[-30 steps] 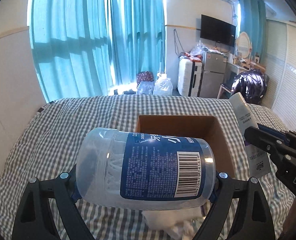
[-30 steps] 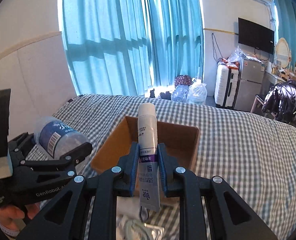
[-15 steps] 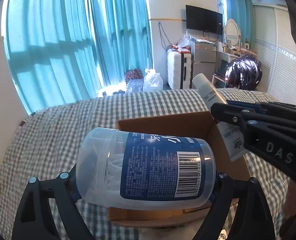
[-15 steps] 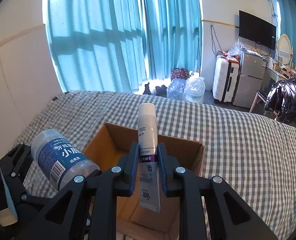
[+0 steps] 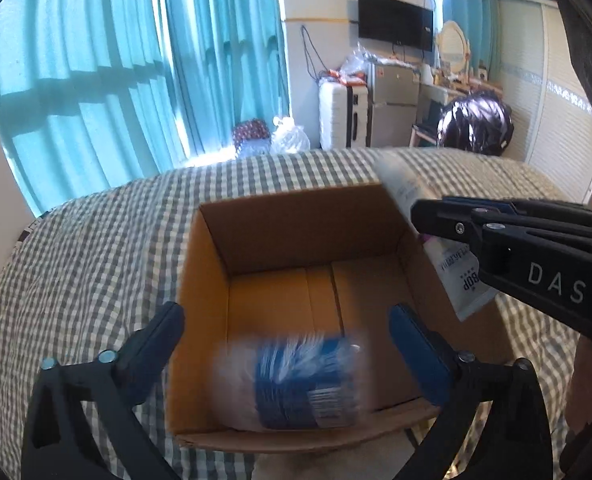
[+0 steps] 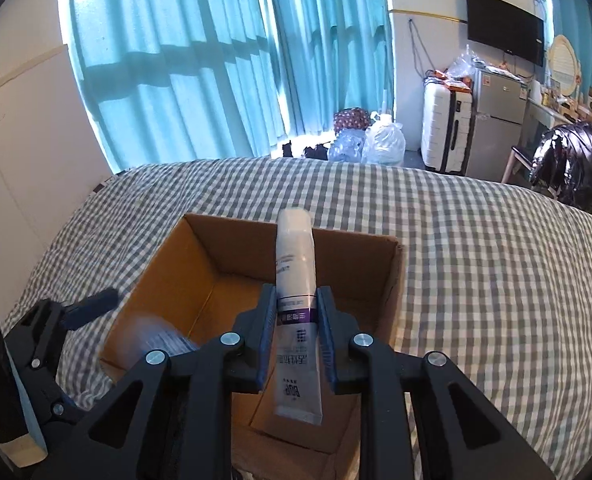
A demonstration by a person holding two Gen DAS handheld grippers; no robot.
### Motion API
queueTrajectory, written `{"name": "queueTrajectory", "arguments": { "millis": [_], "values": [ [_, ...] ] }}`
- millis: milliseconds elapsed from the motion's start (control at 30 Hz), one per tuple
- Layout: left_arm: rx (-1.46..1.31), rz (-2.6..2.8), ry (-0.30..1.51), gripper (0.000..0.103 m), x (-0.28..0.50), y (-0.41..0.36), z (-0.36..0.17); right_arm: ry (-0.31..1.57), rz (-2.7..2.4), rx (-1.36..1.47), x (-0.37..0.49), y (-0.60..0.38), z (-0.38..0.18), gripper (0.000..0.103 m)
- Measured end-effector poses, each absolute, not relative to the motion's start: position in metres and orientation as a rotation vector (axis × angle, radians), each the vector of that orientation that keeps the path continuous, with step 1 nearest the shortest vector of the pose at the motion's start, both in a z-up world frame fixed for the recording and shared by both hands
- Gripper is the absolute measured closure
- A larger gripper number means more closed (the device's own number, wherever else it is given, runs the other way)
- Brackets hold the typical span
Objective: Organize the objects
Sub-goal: 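Open both grippers to drop the bottle and tube into the box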
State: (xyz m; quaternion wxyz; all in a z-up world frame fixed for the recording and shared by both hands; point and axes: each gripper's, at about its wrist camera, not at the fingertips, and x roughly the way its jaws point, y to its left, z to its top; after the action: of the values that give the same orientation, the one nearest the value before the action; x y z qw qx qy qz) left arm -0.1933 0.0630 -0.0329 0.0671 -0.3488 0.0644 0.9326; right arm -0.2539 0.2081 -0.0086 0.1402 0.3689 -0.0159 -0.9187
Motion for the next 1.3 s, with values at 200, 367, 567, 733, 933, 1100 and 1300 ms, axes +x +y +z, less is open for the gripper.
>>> {"name": "queueTrajectory", "arguments": {
  "millis": [200, 367, 567, 733, 933, 1100, 1300],
  "values": [
    [-1.048, 2.839, 0.145, 0.000, -0.174, 0.055, 0.000, -0.024, -2.730, 0.987, -0.222, 0.225, 0.034, 0.045],
    [-0.970, 2.900, 0.136, 0.000, -0.135, 0.052, 0.042, -0.052, -2.783, 0.878, -0.175, 0.244, 0.087, 0.030],
    [-0.900, 2.957, 0.098, 0.000, -0.074, 0.048, 0.082, -0.053, -2.783, 0.797, -0.109, 0.259, 0.129, 0.023],
    [-0.906, 2.984, 0.021, 0.000, -0.032, 0.044, 0.090, -0.032, -2.754, 0.750, -0.053, 0.270, 0.141, 0.019],
    [-0.961, 3.020, -0.104, 0.000, 0.008, 0.034, 0.071, 0.037, -2.733, 0.724, -0.002, 0.266, 0.122, 0.016],
    [-1.026, 3.074, -0.177, 0.000, 0.029, 0.012, 0.040, 0.022, -2.715, 0.772, 0.008, 0.265, 0.086, 0.016],
    [-1.082, 3.129, -0.197, 0.000, 0.040, 0.000, 0.000, -0.003, -2.714, 0.871, -0.001, 0.264, 0.035, 0.016]
  ]
}}
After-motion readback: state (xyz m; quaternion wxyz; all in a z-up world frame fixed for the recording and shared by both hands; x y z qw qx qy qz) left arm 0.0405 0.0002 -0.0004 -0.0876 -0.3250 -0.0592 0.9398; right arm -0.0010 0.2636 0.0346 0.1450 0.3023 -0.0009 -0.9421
